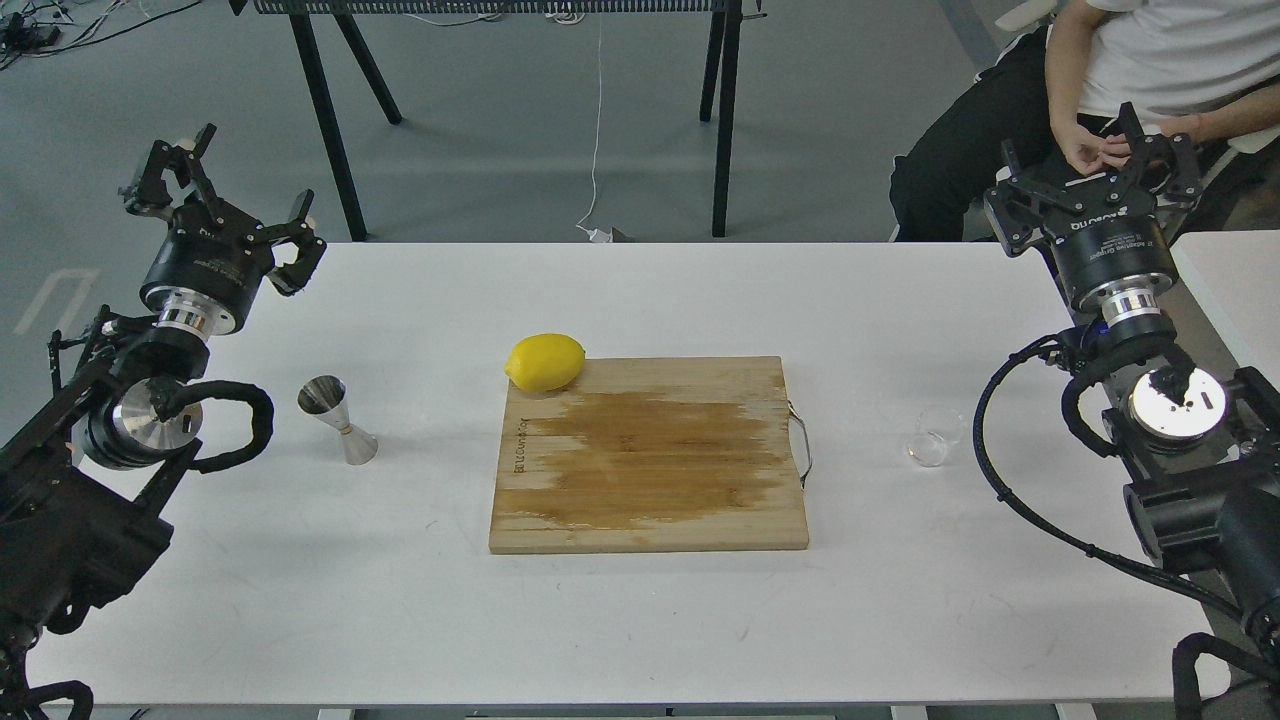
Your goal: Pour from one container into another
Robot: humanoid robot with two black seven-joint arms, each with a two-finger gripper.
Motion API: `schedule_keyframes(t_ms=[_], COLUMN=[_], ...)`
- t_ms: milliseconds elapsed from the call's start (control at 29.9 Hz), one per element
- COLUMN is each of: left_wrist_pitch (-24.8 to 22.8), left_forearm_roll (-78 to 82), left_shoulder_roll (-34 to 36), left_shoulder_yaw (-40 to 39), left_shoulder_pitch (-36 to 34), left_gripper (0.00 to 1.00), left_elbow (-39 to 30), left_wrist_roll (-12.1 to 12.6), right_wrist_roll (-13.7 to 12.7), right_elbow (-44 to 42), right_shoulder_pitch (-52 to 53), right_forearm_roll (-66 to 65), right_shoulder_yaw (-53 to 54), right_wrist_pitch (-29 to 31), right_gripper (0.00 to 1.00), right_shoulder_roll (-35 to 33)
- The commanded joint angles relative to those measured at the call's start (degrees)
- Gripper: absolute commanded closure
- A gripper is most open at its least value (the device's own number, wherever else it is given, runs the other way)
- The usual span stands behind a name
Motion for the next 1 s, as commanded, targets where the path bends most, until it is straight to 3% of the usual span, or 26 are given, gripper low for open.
schedule_keyframes(t_ms=[0, 234, 368, 568, 702, 836, 969], left_wrist_pitch=[-0.1, -0.5, -0.8, 2.6, 3.6, 4.6, 9.2], left_forearm_roll=[0.0, -0.1, -0.1, 0.4, 2.2, 14.5, 28.1], left_shoulder_roll=[0.0, -0.1, 1.7, 11.2, 12.7, 15.7, 20.6], left_shoulder_yaw=[0.2, -0.1, 0.7, 1.1, 0.7, 1.4, 0.5], left_shoulder_pitch=[0.0, 0.3, 2.0, 12.8, 17.4, 21.9, 29.9], left_gripper=[0.0, 0.0, 0.0, 0.0, 0.0, 0.0, 0.0], left_elbow=[0.0, -1.1, -5.0, -25.7, -28.8, -30.6, -40.1], left_wrist_roll=[-0.2, -0.3, 0.0, -0.2, -1.0, -1.4, -1.7], right_wrist_roll=[0.0, 0.0, 0.0, 0.0, 0.0, 0.1, 0.1], right_elbow=[0.0, 0.0, 0.0, 0.0, 0.0, 0.0, 0.0], right_shoulder_pitch=[-0.1, -0.2, -0.7, -1.4, -2.0, -2.5, -2.9], right_forearm_roll=[0.0, -0.1, 0.0, 0.0, 0.0, 0.0, 0.0], right_shoulder_yaw=[0.0, -0.1, 0.0, 0.0, 0.1, 0.2, 0.6], right_wrist_pitch=[0.0, 0.0, 0.0, 0.0, 0.0, 0.0, 0.0], right_gripper=[0.0, 0.0, 0.0, 0.0, 0.0, 0.0, 0.0], right_shoulder_roll=[0.0, 0.0, -0.1, -0.5, -0.5, -0.5, -1.3])
